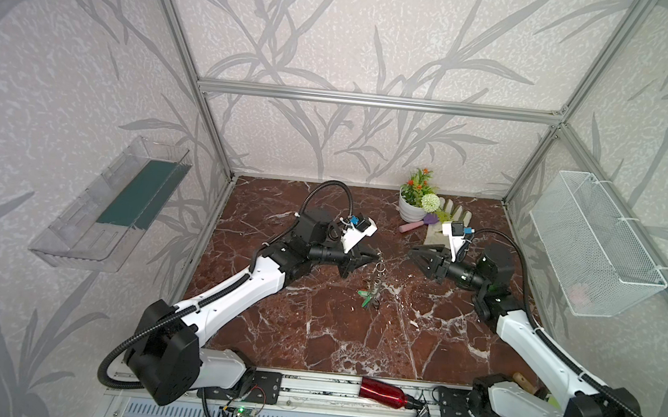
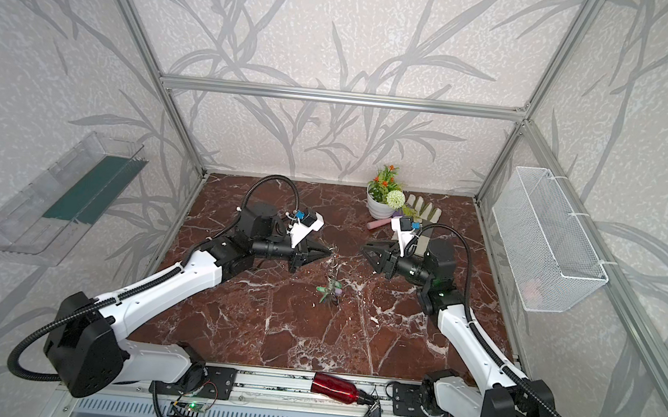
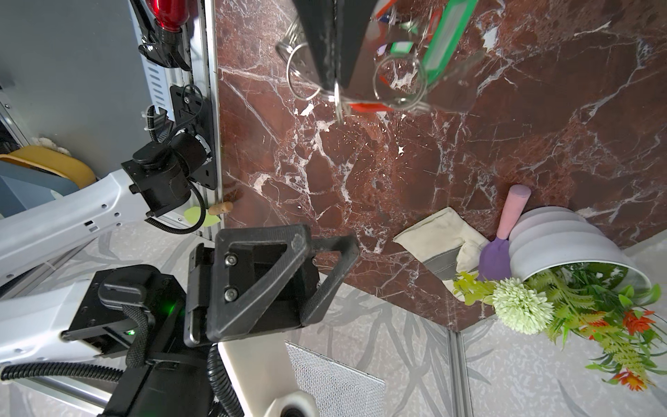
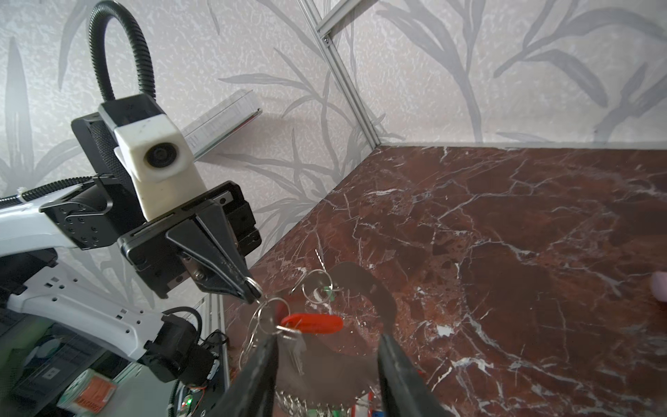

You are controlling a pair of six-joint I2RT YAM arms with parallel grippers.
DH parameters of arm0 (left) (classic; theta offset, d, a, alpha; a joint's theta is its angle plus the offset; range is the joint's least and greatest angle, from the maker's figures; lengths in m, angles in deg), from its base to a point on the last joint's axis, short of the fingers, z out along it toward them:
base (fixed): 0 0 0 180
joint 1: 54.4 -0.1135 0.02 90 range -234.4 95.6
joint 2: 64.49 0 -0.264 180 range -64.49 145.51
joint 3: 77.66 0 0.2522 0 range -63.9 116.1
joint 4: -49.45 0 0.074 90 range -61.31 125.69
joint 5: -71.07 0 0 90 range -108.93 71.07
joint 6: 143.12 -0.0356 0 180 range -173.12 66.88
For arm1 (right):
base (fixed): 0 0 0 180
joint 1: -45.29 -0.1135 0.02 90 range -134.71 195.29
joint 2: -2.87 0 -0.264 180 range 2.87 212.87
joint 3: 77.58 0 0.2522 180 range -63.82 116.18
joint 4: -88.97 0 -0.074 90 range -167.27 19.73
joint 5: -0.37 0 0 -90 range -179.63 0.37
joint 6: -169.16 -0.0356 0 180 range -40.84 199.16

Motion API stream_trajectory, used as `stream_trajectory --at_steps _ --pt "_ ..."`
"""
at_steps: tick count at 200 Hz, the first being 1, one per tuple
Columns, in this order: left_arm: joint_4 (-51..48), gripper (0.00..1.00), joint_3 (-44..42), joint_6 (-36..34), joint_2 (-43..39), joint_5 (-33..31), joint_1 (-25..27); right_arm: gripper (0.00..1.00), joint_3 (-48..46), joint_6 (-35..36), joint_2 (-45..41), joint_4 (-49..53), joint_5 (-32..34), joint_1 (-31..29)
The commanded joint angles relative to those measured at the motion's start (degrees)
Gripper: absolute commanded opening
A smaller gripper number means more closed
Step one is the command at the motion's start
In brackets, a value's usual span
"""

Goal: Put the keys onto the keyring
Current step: 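Lower the plate onto the table and open both grippers, drawing back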

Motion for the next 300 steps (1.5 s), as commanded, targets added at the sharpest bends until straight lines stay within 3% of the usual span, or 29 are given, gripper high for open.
stream_trajectory --at_steps 1,42,81,119,143,201,233,257,272,278,281,300 --pt "3.7 0.0 0.6 1.4 0.0 -0.8 0.0 0.55 -0.3 1.3 -2.3 1.8 3.9 0.7" --pt "8.0 0.0 3.3 5.9 4.0 -3.9 0.2 0.64 -0.6 1.3 -4.2 6.3 9.9 1.8" --pt "10.9 0.0 10.5 8.6 11.3 -7.5 2.0 0.68 -0.4 0.5 -4.4 7.4 10.6 3.1" --pt "13.9 0.0 13.9 10.1 16.4 -5.3 2.1 0.71 -0.3 0.9 -5.2 9.8 11.2 3.5" --pt "16.3 0.0 9.3 11.7 16.0 -3.6 2.1 0.72 -0.7 1.6 -6.5 11.5 11.3 3.6" --pt "23.8 0.02 -10.8 17.0 7.4 -9.1 2.0 0.75 -2.3 0.6 -6.8 11.4 12.9 3.7" --pt "24.9 0.24 -19.5 19.7 0.1 -17.9 1.6 0.76 -1.8 0.8 -6.3 12.0 13.9 3.8" --pt "22.3 0.5 -22.6 23.0 -7.4 -27.5 0.6 0.81 -1.1 1.8 -6.7 13.1 17.3 4.3" --pt "19.3 0.71 -22.8 24.0 -13.2 -36.1 -0.7 0.9 0.3 3.5 -7.0 15.9 21.7 4.9" --pt "18.0 0.89 -22.6 24.1 -15.3 -40.4 -1.4 1.0 0.7 4.3 -7.3 16.8 24.2 5.1" --pt "17.1 0.97 -22.5 24.2 -16.1 -42.6 -1.8 0.99 0.8 4.8 -7.5 17.2 25.6 5.1" --pt "12.6 0.99 -21.9 26.0 -20.1 -60.4 -5.6 0.99 1.0 7.9 -8.4 19.1 37.9 5.8"
